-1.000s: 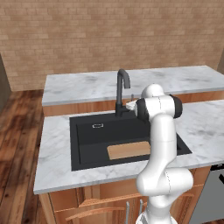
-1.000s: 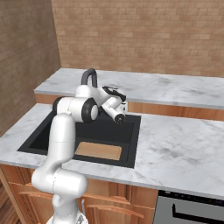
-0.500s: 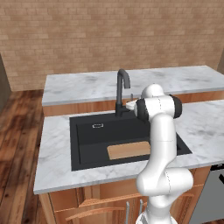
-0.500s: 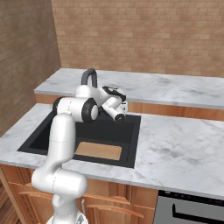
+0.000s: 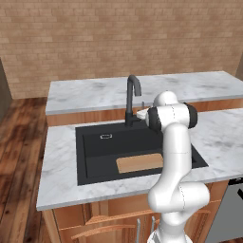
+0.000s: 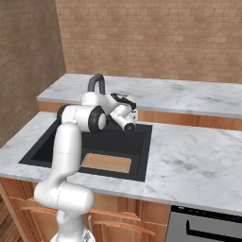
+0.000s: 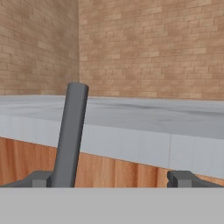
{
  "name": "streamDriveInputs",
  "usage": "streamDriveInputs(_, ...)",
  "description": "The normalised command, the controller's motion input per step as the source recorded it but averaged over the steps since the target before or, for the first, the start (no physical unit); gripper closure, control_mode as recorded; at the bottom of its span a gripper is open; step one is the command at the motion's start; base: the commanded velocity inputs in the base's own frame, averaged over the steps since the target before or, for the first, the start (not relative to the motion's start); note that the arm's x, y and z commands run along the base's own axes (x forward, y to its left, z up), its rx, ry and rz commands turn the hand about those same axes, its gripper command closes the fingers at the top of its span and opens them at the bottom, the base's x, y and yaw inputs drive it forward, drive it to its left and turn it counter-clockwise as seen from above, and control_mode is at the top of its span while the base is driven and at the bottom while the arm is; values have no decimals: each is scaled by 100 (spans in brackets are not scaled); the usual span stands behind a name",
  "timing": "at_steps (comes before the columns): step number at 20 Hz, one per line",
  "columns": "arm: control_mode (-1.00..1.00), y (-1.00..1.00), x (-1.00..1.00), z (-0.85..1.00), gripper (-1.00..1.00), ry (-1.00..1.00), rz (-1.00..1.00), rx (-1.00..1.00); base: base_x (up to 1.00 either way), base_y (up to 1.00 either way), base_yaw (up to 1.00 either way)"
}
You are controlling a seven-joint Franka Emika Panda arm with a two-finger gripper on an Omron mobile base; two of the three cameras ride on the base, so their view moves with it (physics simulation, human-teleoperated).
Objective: Turn on the sink faucet with hot water and rinse the cutting board for ten seconds, then turn off the faucet. Push the cutting board to reach the water if necessary.
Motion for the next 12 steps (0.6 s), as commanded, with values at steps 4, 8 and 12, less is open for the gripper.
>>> streamDriveInputs(4, -100, 0, 0, 0, -100, 0, 0, 0, 0, 0, 0)
streamDriveInputs(8, -100, 0, 0, 0, -100, 0, 0, 0, 0, 0, 0)
streamDriveInputs(12, -100, 0, 0, 0, 100, 0, 0, 0, 0, 0, 0)
